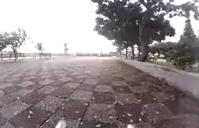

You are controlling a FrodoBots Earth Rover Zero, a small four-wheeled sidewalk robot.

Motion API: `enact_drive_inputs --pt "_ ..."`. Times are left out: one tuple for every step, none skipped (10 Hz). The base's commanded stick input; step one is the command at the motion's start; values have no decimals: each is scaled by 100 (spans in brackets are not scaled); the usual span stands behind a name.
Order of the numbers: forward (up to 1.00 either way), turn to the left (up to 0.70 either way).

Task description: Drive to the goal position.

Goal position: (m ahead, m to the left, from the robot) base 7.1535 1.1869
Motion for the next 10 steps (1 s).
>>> enact_drive_inputs --pt "70 0" --pt "70 0" --pt "70 0" --pt "70 0" --pt "70 0" --pt "70 0" --pt "70 0" --pt "70 0" --pt "70 0" --pt "70 0"
